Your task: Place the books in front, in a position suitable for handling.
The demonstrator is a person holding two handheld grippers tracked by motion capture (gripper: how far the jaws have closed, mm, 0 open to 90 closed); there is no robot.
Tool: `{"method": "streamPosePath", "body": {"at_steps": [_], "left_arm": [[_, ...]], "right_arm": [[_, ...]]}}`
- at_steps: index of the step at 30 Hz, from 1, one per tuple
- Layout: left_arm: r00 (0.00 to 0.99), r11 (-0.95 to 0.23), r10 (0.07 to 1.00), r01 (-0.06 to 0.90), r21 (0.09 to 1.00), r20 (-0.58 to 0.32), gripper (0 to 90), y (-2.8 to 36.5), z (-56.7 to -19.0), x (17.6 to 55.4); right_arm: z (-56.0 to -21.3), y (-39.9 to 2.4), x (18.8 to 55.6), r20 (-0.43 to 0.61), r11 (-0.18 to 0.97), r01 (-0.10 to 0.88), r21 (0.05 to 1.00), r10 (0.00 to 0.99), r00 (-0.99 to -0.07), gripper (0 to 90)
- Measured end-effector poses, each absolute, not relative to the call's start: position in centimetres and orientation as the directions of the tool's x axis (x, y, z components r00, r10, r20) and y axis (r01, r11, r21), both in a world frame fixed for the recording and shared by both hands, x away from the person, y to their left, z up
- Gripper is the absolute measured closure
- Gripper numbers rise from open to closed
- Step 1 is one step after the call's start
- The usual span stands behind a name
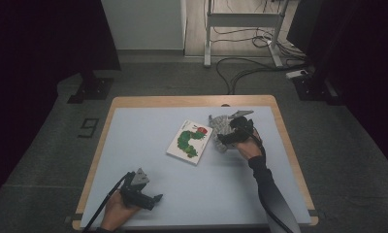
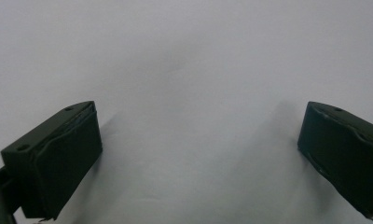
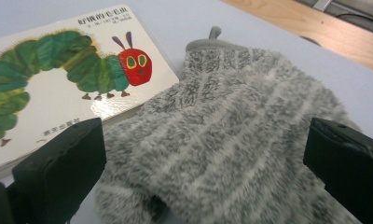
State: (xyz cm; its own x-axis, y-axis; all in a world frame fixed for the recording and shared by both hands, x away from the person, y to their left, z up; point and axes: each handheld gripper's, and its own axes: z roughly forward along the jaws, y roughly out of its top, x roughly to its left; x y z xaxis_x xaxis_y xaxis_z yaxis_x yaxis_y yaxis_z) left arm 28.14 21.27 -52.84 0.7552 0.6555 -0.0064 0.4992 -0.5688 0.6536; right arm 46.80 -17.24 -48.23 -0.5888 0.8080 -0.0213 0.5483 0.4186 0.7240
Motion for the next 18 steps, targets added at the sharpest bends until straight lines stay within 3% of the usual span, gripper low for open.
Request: {"method": "streamPosePath", "body": {"at_steps": [18], "left_arm": [[0.755,-0.568,0.656,0.499,0.654,-0.007,0.0,21.3,-52.8,28.1]], "right_arm": [[-51.9,-17.7,49.3,-0.065,0.433,0.584,0.687,0.837,-0.544,0.0]]}}
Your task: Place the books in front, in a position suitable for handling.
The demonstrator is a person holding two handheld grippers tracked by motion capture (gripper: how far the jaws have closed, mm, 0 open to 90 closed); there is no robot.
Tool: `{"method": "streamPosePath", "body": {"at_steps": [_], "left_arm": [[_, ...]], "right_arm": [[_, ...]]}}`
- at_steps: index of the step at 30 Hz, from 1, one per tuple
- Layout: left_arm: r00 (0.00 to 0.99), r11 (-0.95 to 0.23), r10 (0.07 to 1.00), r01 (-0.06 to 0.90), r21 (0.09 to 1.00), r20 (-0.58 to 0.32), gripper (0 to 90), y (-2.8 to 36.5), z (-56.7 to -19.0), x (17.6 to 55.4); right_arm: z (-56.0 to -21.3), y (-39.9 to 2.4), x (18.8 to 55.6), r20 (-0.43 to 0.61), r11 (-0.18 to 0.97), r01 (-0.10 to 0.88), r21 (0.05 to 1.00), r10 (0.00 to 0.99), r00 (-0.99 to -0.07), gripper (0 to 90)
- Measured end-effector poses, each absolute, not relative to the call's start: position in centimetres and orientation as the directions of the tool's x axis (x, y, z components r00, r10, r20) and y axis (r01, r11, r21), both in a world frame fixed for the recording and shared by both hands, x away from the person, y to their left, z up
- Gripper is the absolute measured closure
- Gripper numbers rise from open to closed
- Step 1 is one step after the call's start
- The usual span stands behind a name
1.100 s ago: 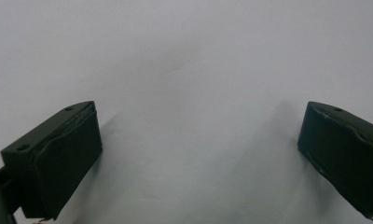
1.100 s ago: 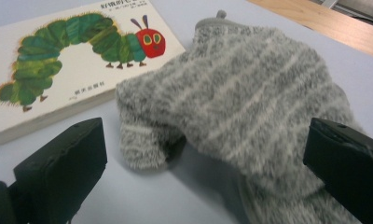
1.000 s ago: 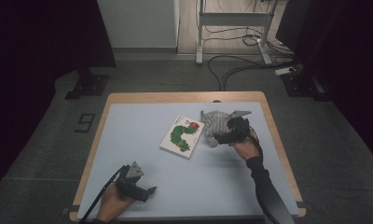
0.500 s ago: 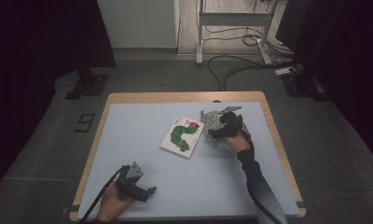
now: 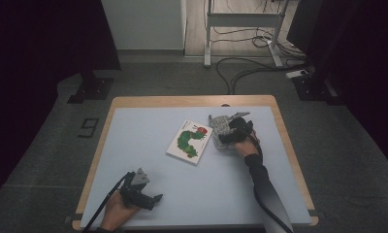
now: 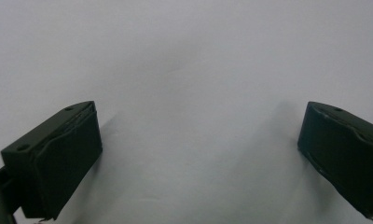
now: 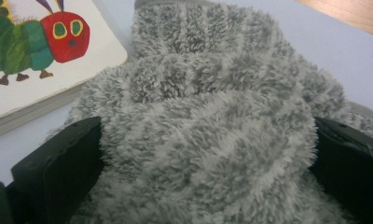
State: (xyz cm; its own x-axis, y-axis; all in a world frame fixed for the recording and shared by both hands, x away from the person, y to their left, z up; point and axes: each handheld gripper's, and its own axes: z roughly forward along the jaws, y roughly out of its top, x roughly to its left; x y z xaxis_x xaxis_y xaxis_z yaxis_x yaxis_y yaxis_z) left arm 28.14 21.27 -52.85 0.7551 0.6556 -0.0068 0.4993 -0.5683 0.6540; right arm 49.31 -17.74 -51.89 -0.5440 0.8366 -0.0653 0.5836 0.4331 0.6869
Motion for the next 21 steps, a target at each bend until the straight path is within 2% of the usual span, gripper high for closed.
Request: {"method": "streamPosePath", "body": {"at_steps": [3,5,10,12,18,21], "left_arm": [[0.755,-0.568,0.656,0.499,0.655,-0.007,0.0,21.3,-52.9,28.1],[0.755,-0.569,0.656,0.499,0.654,-0.006,0.0,21.3,-52.8,28.1],[0.755,-0.568,0.655,0.499,0.654,-0.007,0.0,21.3,-52.9,28.1],[0.755,-0.568,0.655,0.499,0.654,-0.007,0.0,21.3,-52.9,28.1],[0.755,-0.568,0.656,0.499,0.654,-0.006,0.0,21.3,-52.9,28.1],[0.755,-0.568,0.655,0.499,0.654,-0.007,0.0,21.3,-52.9,28.1]], "right_arm": [[-52.0,-17.8,49.5,-0.037,0.413,0.610,0.676,0.846,-0.532,0.0],[-52.0,-17.7,49.5,-0.028,0.407,0.625,0.666,0.851,-0.525,3.5],[-51.6,-18.1,49.1,0.016,0.393,0.644,0.657,0.846,-0.532,25.7],[-51.5,-18.4,48.9,0.007,0.389,0.648,0.655,0.854,-0.520,40.3],[-51.3,-18.4,48.6,-0.016,0.404,0.648,0.645,0.855,-0.518,56.2],[-51.2,-18.3,48.5,-0.023,0.412,0.642,0.647,0.852,-0.523,61.4]]}}
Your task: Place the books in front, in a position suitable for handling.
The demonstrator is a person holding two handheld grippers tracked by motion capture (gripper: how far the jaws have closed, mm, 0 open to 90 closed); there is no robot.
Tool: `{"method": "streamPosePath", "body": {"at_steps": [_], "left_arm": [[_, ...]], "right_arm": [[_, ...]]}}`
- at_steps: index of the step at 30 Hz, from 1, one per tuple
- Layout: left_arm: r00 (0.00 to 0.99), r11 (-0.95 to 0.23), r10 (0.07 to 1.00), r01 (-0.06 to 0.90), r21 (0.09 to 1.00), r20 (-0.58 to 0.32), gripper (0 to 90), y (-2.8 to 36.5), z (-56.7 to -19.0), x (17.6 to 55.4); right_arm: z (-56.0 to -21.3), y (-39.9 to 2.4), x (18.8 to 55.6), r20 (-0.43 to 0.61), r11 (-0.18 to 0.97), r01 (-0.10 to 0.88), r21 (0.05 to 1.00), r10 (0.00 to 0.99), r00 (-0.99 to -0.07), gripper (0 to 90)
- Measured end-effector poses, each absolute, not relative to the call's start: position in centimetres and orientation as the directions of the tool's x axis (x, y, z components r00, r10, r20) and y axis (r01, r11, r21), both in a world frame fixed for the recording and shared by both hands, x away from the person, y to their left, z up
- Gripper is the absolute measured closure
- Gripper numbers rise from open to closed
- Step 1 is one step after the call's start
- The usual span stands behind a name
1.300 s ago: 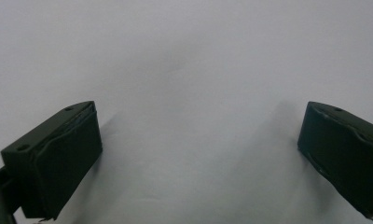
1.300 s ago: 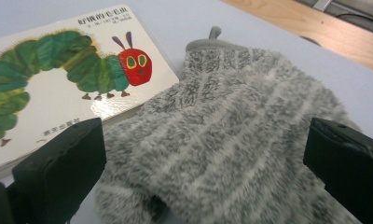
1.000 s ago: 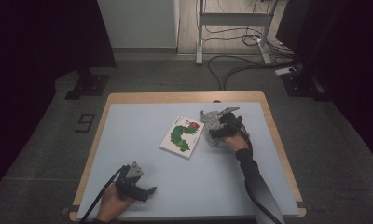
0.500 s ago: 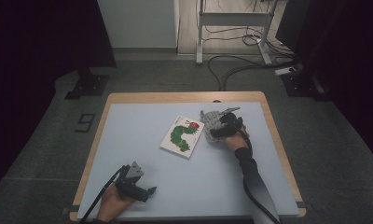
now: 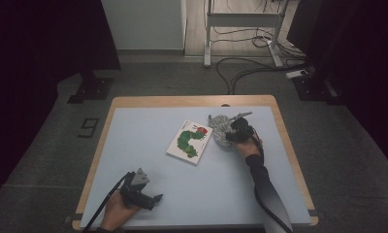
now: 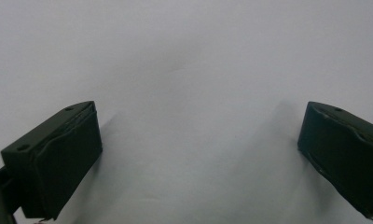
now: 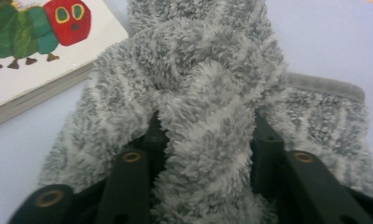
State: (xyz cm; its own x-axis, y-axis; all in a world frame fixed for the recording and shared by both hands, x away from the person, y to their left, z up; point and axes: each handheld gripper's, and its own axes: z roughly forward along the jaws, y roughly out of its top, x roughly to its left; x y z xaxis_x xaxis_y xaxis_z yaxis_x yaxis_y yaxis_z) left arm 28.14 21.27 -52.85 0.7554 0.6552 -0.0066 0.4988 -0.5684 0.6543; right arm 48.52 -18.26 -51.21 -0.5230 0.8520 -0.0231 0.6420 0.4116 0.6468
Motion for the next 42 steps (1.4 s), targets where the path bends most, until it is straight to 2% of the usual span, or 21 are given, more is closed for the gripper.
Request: {"method": "streamPosePath", "body": {"at_steps": [14,42], "left_arm": [[0.755,-0.568,0.655,0.499,0.655,-0.007,0.0,21.3,-52.9,28.1],[0.755,-0.568,0.656,0.499,0.654,-0.007,0.0,21.3,-52.9,28.1]], "right_arm": [[-50.0,-18.3,47.5,-0.029,0.433,0.617,0.657,0.832,-0.554,64.1],[-43.4,-19.3,44.1,-0.050,0.443,0.535,0.720,0.801,-0.596,64.4]]}}
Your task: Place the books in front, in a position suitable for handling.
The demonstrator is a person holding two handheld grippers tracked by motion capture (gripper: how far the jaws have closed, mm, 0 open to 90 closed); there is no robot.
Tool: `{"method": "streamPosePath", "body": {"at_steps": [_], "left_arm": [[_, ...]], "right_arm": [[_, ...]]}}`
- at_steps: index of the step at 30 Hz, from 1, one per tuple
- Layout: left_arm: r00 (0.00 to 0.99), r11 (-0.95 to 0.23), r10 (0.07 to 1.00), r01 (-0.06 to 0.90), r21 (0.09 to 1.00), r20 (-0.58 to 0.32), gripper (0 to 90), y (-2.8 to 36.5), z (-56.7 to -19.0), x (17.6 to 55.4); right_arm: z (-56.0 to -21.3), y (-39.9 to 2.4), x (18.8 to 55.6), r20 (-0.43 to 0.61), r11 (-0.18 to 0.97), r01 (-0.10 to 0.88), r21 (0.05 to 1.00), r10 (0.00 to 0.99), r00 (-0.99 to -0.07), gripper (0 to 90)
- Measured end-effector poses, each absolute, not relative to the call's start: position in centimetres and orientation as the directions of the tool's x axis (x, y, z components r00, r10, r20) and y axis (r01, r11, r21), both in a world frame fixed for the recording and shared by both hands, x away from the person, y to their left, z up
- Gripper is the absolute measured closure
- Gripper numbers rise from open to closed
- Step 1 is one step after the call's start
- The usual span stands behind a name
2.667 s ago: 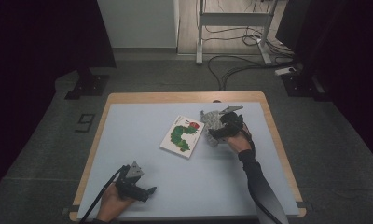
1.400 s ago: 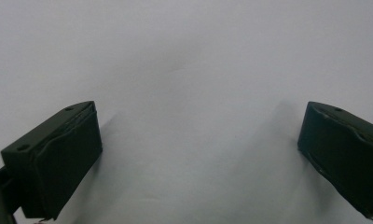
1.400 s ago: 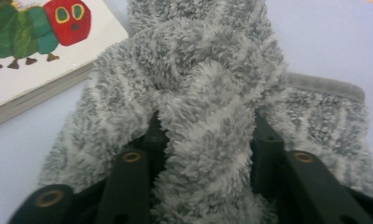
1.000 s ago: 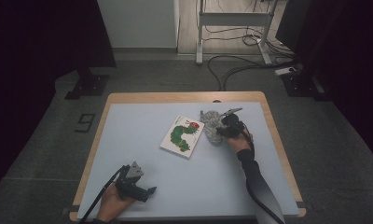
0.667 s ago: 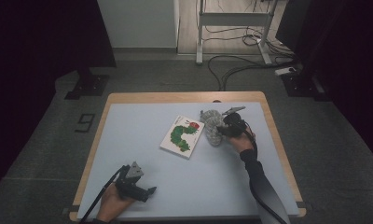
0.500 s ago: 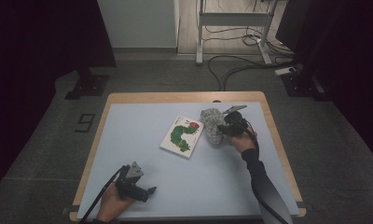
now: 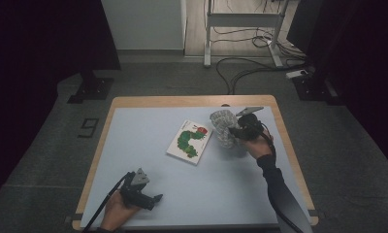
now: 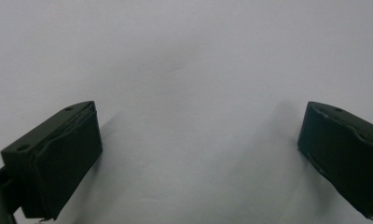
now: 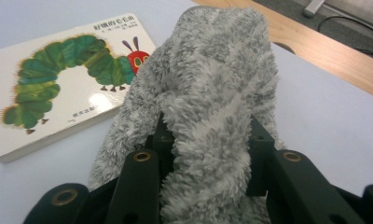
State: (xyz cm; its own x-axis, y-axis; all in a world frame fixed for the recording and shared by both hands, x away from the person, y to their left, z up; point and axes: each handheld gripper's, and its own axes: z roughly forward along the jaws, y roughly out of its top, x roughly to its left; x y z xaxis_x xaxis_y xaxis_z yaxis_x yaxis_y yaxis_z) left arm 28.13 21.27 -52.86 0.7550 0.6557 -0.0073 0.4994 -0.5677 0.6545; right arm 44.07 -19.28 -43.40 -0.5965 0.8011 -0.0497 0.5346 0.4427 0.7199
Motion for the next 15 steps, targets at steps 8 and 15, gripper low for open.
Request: {"method": "streamPosePath", "body": {"at_steps": [8,15], "left_arm": [[0.755,-0.568,0.656,0.499,0.655,-0.007,0.0,21.3,-52.9,28.1],[0.755,-0.568,0.656,0.499,0.655,-0.007,0.0,21.3,-52.9,28.1]], "right_arm": [[-41.6,-19.8,42.6,-0.052,0.445,0.514,0.734,0.790,-0.610,64.3],[-40.8,-20.3,41.1,-0.043,0.441,0.503,0.743,0.782,-0.622,64.2]]}}
